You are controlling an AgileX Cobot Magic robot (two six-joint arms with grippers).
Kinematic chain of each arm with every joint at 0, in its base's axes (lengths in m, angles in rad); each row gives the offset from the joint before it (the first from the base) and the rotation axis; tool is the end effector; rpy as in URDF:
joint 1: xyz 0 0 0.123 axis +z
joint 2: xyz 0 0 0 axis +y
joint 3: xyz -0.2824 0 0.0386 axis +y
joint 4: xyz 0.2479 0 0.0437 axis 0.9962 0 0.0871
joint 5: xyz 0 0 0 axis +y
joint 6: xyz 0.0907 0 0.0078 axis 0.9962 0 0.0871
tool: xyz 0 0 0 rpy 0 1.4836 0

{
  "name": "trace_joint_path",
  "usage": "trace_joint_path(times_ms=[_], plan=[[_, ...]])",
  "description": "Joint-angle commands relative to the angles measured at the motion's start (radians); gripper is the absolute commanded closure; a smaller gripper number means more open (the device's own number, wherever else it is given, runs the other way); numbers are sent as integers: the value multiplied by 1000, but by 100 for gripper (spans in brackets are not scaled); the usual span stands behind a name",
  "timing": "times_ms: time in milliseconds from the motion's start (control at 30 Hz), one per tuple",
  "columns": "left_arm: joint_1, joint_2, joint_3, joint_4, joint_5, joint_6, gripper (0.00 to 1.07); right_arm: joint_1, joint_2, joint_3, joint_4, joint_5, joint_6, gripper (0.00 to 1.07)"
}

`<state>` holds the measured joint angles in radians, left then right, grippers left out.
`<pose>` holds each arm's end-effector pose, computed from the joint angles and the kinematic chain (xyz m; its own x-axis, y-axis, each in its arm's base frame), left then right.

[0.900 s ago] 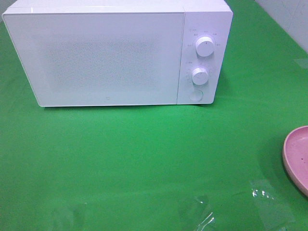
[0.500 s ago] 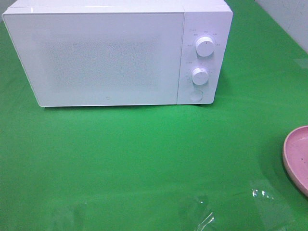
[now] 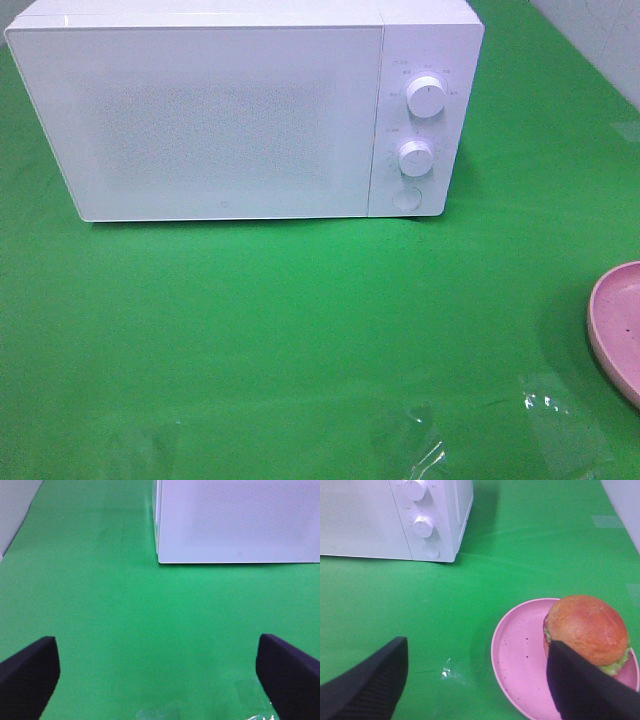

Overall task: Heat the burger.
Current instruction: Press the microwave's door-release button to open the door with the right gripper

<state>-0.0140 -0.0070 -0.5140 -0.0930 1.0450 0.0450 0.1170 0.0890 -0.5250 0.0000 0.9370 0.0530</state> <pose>-0.0073 -0.0072 0.2826 -0.4215 0.0041 -0.9068 0.0860 0.9957 -0.0355 0.0116 0.0014 0.2941 -0.4050 0.0057 -0.9143 -0.0954 0.9943 0.0485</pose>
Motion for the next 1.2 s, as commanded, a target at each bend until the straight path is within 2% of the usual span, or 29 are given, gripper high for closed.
trace_joint_path(times_ms=[33,300,767,1000,1200], plan=[[2,-23,4,1,-11,-5,4,-1,73,0,0,-103,3,35],[2,-23,4,2,-11,-5,4,-1,205,39,0,-245,3,35],[2,-23,4,2,-11,-5,4,-1,450,156,0,-636,3,35],[2,-23,4,2,-11,-5,4,-1,515,163,0,-681,3,35],[2,-23,4,2,-11,-5,4,-1,634,163,0,-856,3,35]])
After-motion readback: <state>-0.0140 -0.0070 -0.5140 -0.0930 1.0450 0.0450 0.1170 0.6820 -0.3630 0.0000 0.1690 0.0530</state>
